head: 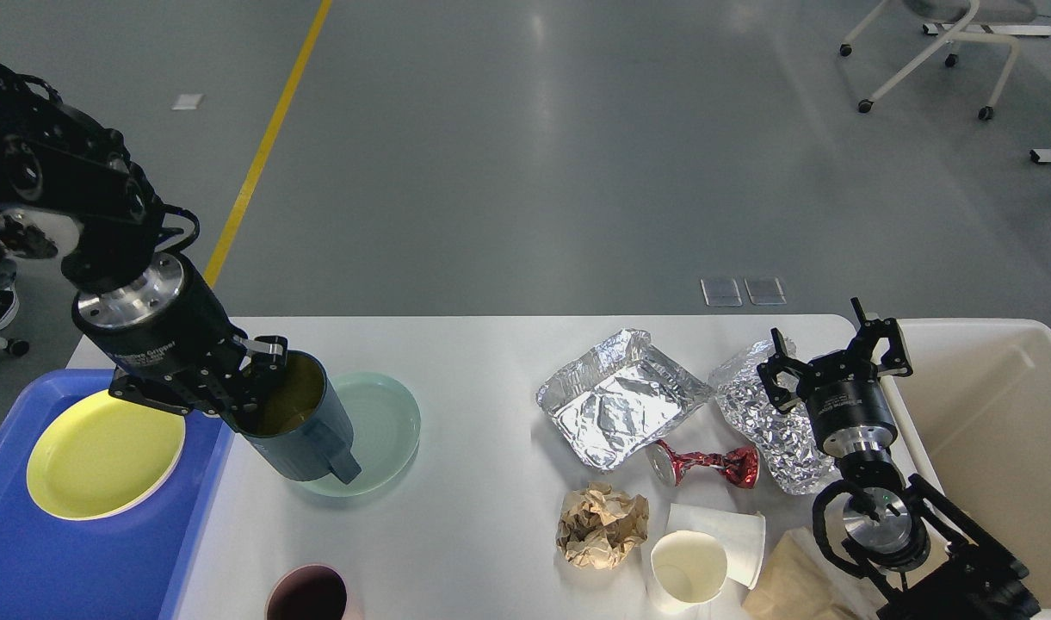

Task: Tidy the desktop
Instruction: 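Lift the teal mug with the left gripper and carry it toward the tray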

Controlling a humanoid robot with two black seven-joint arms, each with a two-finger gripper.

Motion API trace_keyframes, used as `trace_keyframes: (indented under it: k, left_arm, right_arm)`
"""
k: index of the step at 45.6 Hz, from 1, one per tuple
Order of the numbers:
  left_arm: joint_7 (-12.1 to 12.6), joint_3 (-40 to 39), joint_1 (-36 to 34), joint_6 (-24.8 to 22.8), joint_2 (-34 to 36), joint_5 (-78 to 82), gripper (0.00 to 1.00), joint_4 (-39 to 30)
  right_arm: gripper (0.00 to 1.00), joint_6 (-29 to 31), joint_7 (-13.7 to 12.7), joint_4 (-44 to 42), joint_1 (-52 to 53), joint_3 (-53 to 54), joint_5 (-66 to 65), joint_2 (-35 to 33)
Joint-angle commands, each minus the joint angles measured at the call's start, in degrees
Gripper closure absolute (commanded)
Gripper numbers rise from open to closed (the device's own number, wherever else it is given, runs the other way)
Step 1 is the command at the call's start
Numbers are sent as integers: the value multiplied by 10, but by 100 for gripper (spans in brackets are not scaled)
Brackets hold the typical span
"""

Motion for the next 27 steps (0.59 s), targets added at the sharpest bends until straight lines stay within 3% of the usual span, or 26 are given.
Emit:
trace_keyframes:
  k: [1, 16, 27]
  left_arm:
    - [1, 8, -50, -53, -6, 1, 100, -14]
    - [4, 55, -44, -53, 11, 8, 100, -10]
    - [12, 74, 7, -34, 142, 118, 100, 30]
  right_arm:
    - [0, 0, -1, -1, 1, 0, 0, 0]
    - [0, 0, 0, 0, 1, -1, 0, 0]
    - [0, 0, 0, 0, 1, -1, 0, 0]
